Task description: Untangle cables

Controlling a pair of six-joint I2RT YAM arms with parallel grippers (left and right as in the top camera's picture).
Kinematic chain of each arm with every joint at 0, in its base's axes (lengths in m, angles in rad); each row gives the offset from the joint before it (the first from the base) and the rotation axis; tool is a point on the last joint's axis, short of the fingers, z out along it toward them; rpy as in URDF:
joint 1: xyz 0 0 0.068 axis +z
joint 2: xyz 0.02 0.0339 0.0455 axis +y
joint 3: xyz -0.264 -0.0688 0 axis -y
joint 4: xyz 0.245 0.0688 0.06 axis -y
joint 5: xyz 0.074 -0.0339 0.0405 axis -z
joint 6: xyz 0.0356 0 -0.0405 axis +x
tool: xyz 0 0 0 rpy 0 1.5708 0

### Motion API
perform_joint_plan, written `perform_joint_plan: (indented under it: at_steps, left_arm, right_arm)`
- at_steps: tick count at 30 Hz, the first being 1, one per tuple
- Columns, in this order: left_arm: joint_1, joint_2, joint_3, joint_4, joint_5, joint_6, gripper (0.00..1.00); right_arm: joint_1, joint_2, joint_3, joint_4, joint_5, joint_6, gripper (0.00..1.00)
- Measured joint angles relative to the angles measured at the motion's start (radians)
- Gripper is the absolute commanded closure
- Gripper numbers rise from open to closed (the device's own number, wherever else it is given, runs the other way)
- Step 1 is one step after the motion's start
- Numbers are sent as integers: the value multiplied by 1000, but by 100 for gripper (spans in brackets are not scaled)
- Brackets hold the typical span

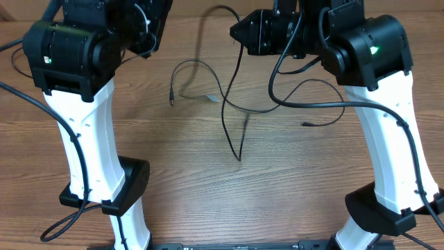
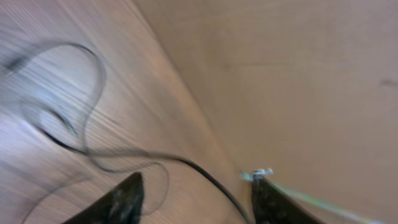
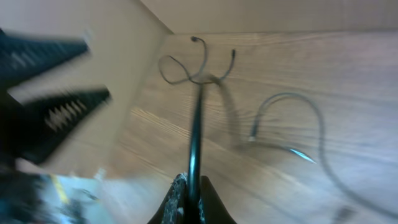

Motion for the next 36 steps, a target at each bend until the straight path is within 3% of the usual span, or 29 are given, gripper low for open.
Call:
perform_joint_plan:
  at_steps: [6, 10, 13, 18, 21, 25, 28, 33, 36]
  left_arm:
    - [2, 6, 0, -34, 48, 287, 23]
    - [2, 12, 0, -34, 189, 554, 22]
    - [2, 15, 0, -27, 313, 746, 15]
    - [2, 16, 0, -19, 518, 1062, 12]
    - [2, 16, 0, -19, 616, 1219, 10]
    - [1, 16, 0, -19, 678, 1340, 15]
    - [2, 16, 0, -13, 706, 1400, 25]
    - [2, 16, 0, 23, 732, 1440, 24]
    - [2, 16, 0, 37, 735, 1453, 30]
  right_arm:
    - [-2, -16, 0, 102, -13, 301, 96]
    - [-26, -17, 0, 140, 2, 533, 96]
    - [-62, -17, 0, 142, 14, 750, 96]
    - [-84, -17, 0, 157, 17, 991, 96]
    - [-84, -17, 0, 206, -1, 1061, 96]
    - [-84, -18, 0, 224, -36, 1119, 96]
    - [-83, -18, 0, 223, -49, 1144, 96]
    - [-83, -18, 0, 222, -81, 1159, 96]
    - [-83, -18, 0, 219, -94, 1163, 96]
